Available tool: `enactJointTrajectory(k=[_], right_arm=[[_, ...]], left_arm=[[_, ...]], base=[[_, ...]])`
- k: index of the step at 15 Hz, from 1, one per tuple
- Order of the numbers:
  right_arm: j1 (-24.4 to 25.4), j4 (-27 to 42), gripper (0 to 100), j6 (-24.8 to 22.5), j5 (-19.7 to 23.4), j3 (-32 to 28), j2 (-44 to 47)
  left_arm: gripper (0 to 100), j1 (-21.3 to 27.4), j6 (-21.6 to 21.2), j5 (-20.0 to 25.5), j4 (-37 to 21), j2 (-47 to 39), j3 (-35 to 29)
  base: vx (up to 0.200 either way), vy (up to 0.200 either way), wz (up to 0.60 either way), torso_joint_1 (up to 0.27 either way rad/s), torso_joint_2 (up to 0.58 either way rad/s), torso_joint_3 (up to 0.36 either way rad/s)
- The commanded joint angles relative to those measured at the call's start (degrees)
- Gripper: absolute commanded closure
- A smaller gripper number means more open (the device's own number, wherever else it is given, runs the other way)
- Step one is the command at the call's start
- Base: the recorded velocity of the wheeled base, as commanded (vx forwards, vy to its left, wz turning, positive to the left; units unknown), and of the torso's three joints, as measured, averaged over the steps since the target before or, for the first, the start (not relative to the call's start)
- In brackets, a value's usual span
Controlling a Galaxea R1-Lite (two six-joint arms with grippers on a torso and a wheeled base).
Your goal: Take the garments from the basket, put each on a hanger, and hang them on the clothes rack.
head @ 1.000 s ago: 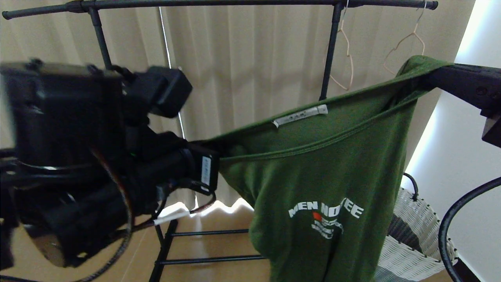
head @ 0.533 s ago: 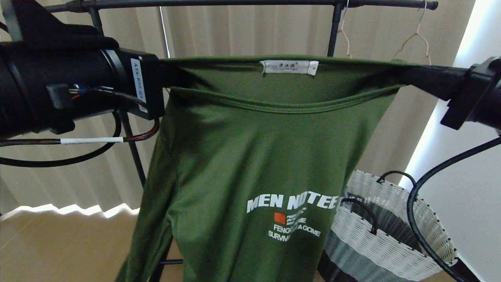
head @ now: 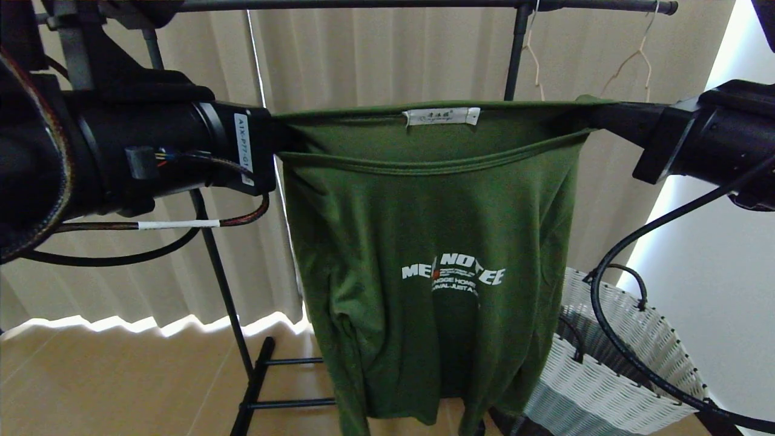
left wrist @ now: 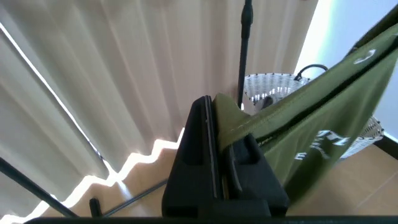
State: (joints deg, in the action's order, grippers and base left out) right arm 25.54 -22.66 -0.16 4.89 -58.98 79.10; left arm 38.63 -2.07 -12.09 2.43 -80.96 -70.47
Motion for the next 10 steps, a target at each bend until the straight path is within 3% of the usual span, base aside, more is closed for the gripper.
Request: enactJointTrajectory(k=[1, 4, 7, 10], right_arm=[[-0.1, 0.1, 100, 0.0, 0.0, -0.2, 0.8], [-0.1, 1.2, 100, 0.0, 0.0, 0.1, -1.4], [-0.1, 8.7, 100, 0.0, 0.2, 0.1, -7.4], [3.6, 15.6, 100, 0.1, 1.9, 1.6, -13.2]], left_arm=[[100, 0.0, -0.1, 0.0, 0.1, -1.0, 0.0], [100, 0.0, -0.1, -0.9, 2.0, -3.5, -1.7], [100, 0.0, 0.5, -8.1, 4.6, -11.0, -8.5], [100, 0.0, 0.8, -8.2, 7.1, -15.3, -10.0]], base=[[0.0, 0.0, 0.0, 0.0, 0.0, 0.0], [0.0, 0.0, 0.0, 0.0, 0.0, 0.0], [0.0, 0.0, 0.0, 0.0, 0.0, 0.0], [0.0, 0.0, 0.0, 0.0, 0.0, 0.0]])
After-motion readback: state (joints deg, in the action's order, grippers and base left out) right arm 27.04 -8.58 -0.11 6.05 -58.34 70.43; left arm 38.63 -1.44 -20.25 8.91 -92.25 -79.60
